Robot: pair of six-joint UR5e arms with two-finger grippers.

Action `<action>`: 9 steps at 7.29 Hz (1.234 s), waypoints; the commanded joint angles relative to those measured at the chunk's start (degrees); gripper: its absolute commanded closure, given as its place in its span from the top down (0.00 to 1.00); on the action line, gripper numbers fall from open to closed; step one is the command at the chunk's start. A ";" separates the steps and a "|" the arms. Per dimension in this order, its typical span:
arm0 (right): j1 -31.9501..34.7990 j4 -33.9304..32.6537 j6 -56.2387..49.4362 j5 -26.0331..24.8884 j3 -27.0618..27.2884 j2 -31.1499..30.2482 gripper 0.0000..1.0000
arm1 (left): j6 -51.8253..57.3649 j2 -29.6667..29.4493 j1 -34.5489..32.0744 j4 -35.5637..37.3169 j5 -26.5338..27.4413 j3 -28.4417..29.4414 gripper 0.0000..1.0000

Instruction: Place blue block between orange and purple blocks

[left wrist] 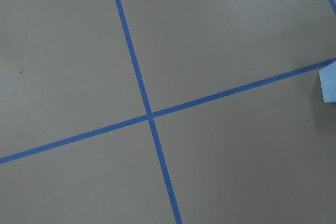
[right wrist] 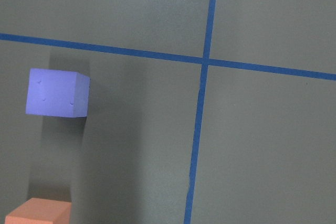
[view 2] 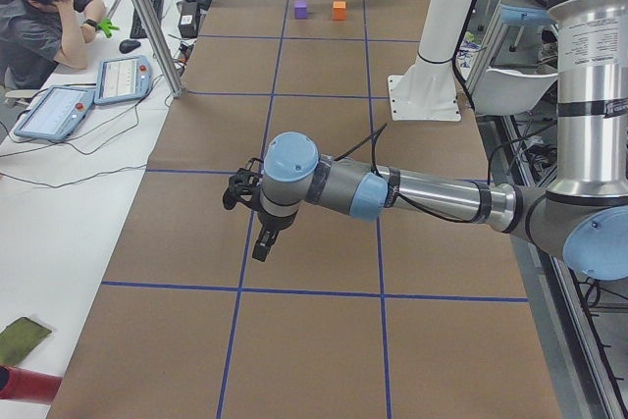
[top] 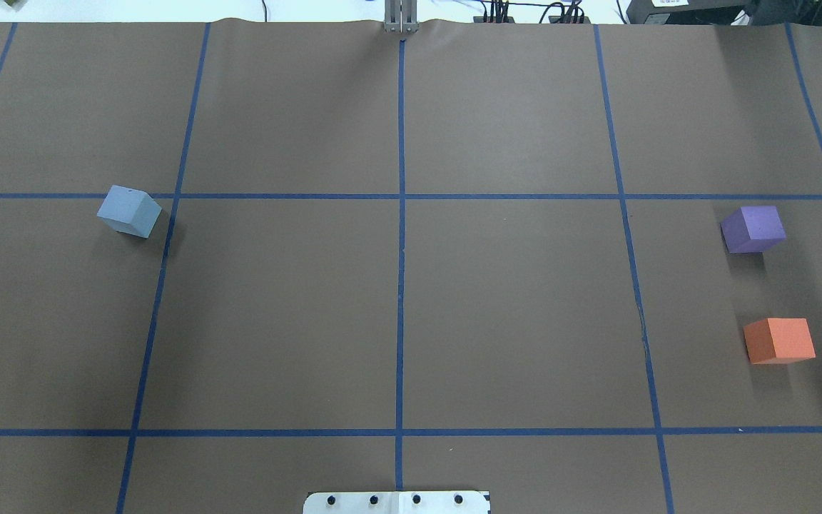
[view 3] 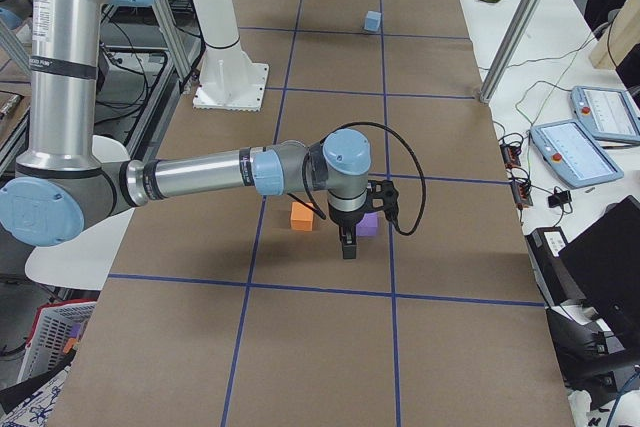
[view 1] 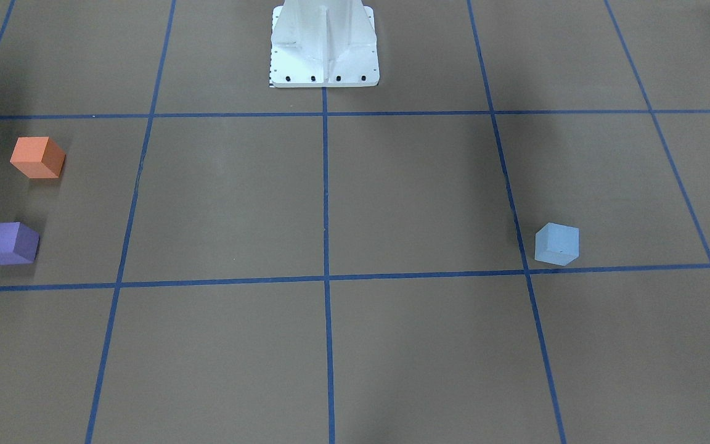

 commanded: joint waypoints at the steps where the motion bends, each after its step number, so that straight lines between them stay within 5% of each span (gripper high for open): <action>1: -0.34 0.00 0.17 -0.05 -0.04 0.12 1.00 | -8.09 -3.32 10.57 -5.01 0.45 0.58 1.00; 3: -0.34 0.00 0.17 -0.05 0.04 0.12 1.00 | -19.43 -7.89 18.69 -5.01 3.68 0.76 1.00; 5: -0.34 0.00 0.17 -0.05 0.04 0.12 1.00 | -27.79 -11.23 29.84 -5.01 16.30 1.54 1.00; 9: -0.43 0.00 0.17 -0.05 -0.05 0.12 1.00 | -37.03 -18.27 37.19 -12.28 17.07 11.72 1.00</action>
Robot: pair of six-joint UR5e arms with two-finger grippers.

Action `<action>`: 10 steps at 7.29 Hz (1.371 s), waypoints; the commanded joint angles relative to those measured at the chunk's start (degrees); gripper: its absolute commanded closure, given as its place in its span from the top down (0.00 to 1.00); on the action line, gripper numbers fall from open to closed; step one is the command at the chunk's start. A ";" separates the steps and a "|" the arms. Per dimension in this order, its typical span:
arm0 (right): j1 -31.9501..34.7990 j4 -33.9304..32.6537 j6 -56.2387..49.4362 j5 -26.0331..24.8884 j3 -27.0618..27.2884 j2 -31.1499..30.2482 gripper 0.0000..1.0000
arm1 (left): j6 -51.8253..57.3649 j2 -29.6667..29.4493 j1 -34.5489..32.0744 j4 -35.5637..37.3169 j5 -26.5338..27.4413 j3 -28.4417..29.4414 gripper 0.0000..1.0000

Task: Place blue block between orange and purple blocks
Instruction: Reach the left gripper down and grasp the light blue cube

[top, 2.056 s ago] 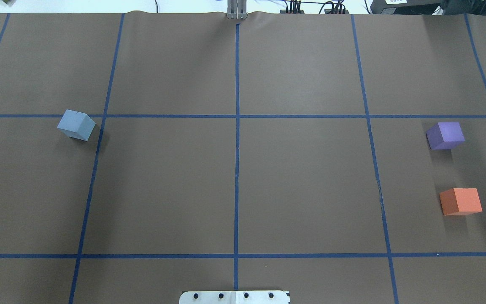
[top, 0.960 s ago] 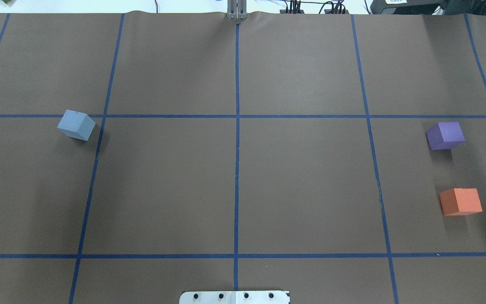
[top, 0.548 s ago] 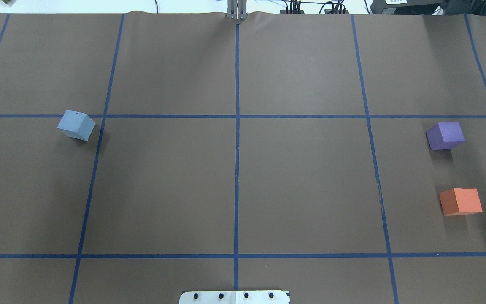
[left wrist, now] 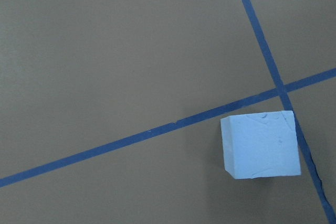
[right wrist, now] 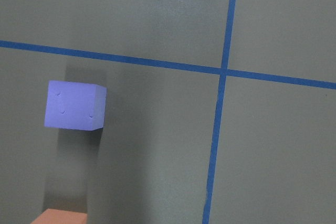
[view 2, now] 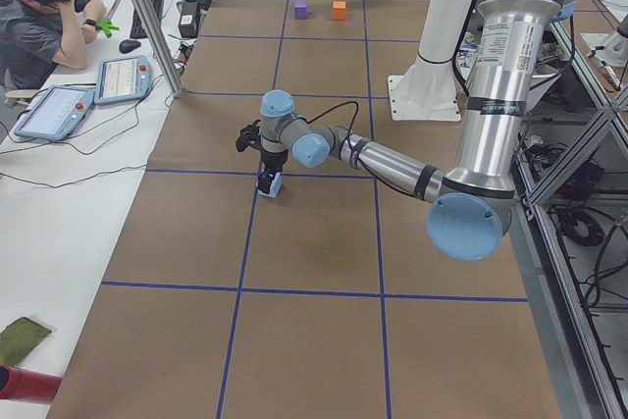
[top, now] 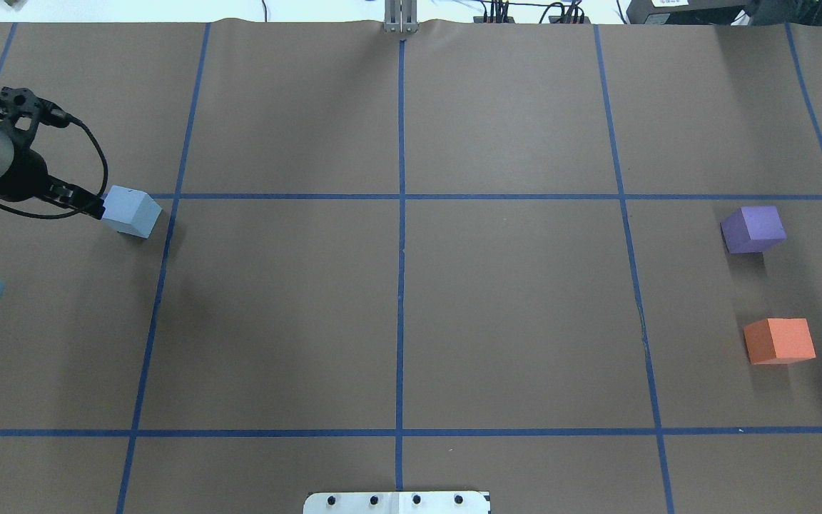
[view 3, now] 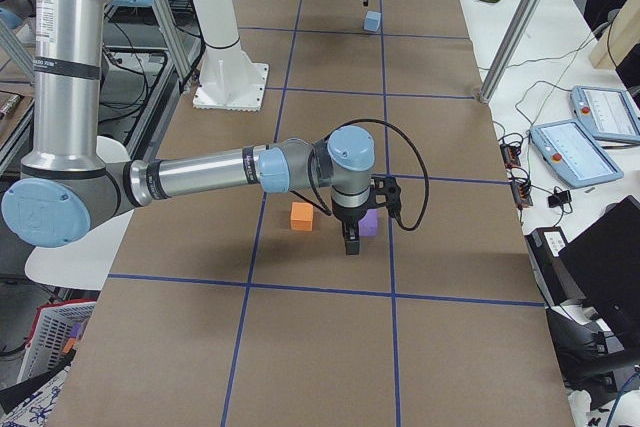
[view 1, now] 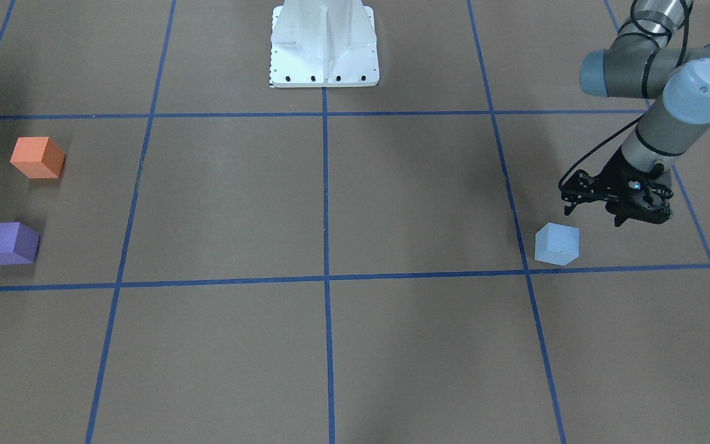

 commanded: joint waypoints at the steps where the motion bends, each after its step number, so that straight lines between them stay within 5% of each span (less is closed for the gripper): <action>1: 0.02 -0.01 0.00 0.00 -0.01 0.00 1.00 | -3.50 -4.31 1.41 -3.51 -0.17 6.19 1.00; 5: -0.06 -0.01 0.00 0.00 -0.10 0.00 1.00 | -2.80 -6.35 3.60 -3.60 -0.17 11.74 1.00; 6: -0.06 -0.01 0.00 0.00 -0.10 0.00 1.00 | -3.15 -6.52 3.79 -3.52 -0.26 11.58 0.86; 7: 0.02 -0.01 0.00 0.00 -0.10 0.00 1.00 | -3.33 -6.52 3.79 -3.34 -0.34 11.57 0.45; 8: -0.06 -0.01 0.00 0.00 -0.10 0.00 1.00 | -3.33 -6.44 3.79 -3.25 -3.13 11.23 0.25; 10: -0.06 -0.01 0.00 0.00 -0.10 0.00 1.00 | -8.29 -6.61 3.35 -1.42 -8.08 6.42 0.24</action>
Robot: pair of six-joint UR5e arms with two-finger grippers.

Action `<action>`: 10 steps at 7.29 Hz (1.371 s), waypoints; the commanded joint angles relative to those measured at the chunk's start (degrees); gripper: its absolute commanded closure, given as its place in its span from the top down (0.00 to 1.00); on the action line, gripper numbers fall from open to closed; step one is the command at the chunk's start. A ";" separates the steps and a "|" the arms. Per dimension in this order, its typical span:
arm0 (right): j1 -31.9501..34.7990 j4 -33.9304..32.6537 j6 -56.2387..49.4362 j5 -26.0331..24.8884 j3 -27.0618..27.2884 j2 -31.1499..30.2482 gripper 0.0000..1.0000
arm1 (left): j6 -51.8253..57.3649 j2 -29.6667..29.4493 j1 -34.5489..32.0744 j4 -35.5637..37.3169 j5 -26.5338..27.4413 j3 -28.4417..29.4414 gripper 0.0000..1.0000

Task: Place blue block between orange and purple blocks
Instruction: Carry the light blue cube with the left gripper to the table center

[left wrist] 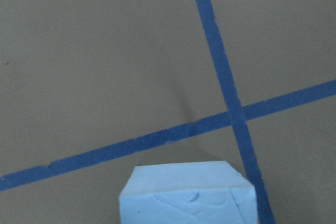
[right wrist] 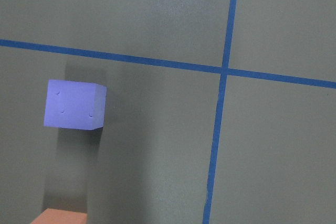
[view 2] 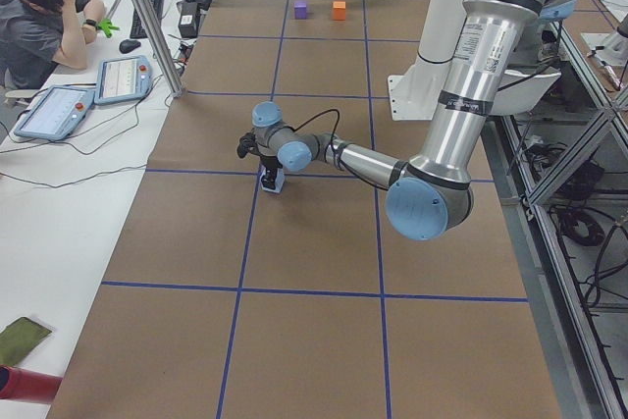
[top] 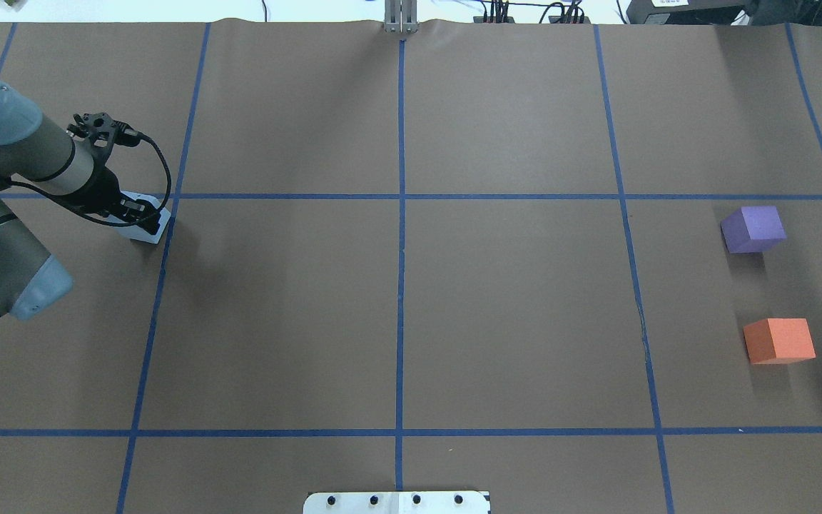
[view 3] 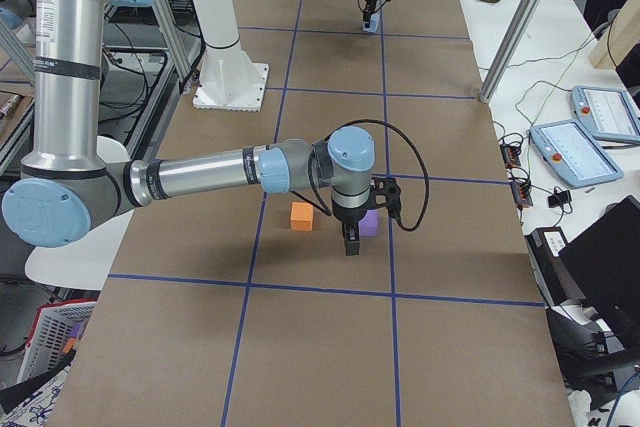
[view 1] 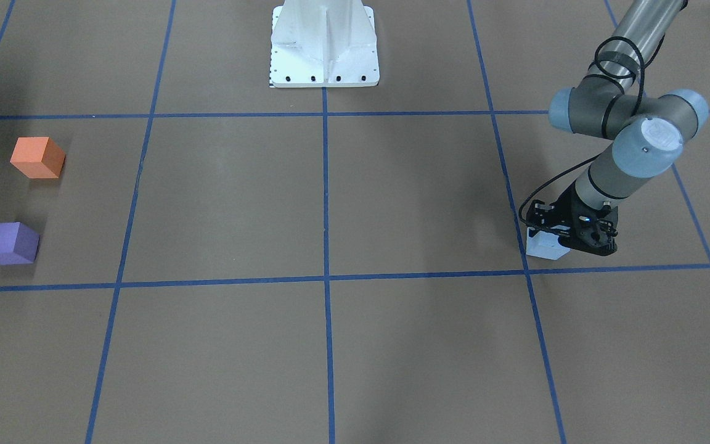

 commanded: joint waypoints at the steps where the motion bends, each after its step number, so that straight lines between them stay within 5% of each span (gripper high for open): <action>1: -0.05 0.00 0.00 0.00 0.09 0.00 1.00 | -12.12 -3.43 -0.10 3.20 -1.91 -4.51 0.25; 3: 0.04 0.00 0.00 0.00 0.09 0.00 1.00 | -29.07 -11.43 4.35 5.06 0.79 -5.40 0.25; 4: 0.04 0.00 0.00 0.00 0.09 0.00 1.00 | -37.43 -15.38 11.60 5.41 8.12 -5.23 0.26; 6: 0.04 0.00 0.00 0.09 0.09 0.00 1.00 | -41.20 -26.87 19.73 21.06 17.30 -4.53 0.29; 7: 0.04 0.00 0.00 0.09 0.09 -0.09 1.00 | -42.34 -29.54 22.29 23.32 19.51 -3.83 0.33; 10: 0.04 0.00 0.00 0.09 0.09 -0.18 1.00 | -43.05 -35.97 24.68 17.76 24.71 8.52 0.47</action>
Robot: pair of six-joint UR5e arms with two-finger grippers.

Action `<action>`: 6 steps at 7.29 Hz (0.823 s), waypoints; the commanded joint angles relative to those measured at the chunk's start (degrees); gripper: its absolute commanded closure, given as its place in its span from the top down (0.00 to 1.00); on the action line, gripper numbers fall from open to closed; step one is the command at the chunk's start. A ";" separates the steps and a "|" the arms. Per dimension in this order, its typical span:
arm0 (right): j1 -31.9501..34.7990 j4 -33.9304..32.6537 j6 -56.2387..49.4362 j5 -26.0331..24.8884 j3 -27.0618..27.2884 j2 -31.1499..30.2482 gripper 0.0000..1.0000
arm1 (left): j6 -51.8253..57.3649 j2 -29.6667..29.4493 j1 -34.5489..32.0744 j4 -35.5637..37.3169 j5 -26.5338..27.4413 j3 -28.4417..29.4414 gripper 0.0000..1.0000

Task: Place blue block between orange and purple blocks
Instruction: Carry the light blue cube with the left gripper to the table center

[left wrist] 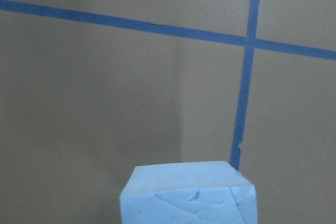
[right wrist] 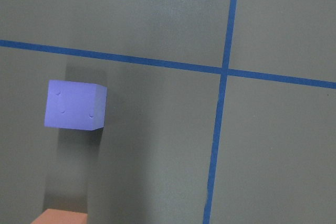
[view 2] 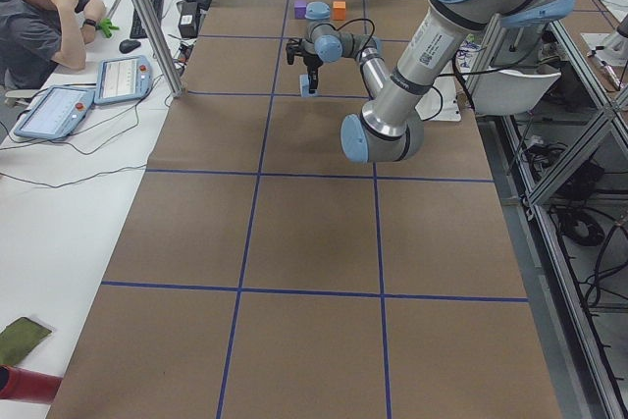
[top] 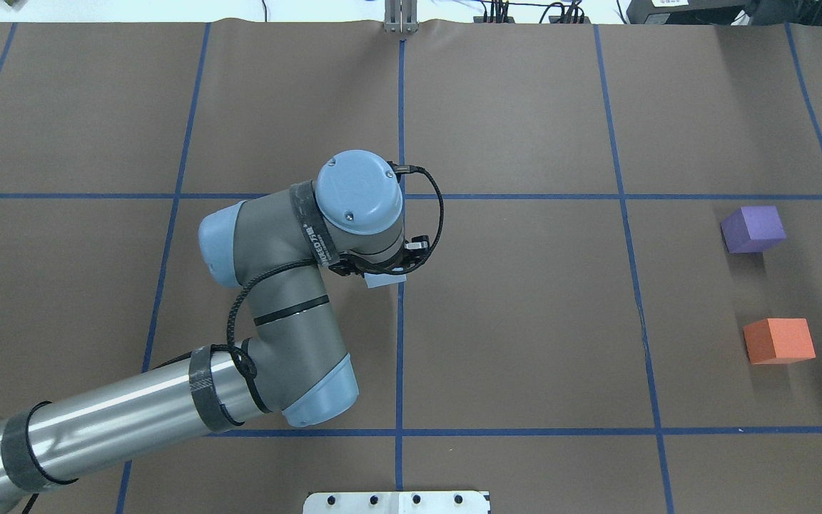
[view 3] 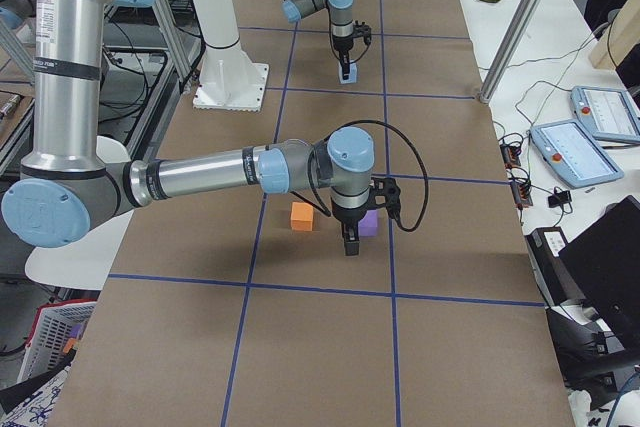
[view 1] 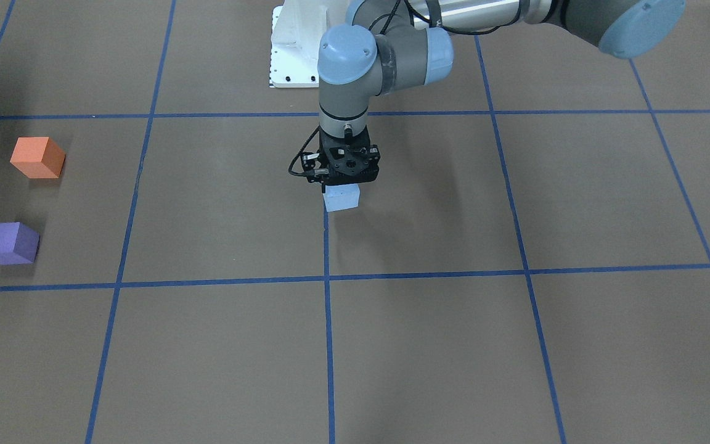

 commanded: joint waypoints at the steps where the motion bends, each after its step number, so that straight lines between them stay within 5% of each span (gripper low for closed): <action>1: 0.00 0.00 0.02 0.00 -0.09 0.05 1.00 | -0.01 -2.73 0.53 -5.04 2.14 7.50 0.62; 3: 0.00 0.00 -0.07 0.00 -0.09 -0.03 1.00 | 0.52 -2.55 0.61 -4.97 2.50 7.78 0.99; 6: -0.09 2.52 -0.16 0.18 0.09 0.05 1.00 | 7.32 -2.21 -1.22 -1.74 0.23 1.67 1.00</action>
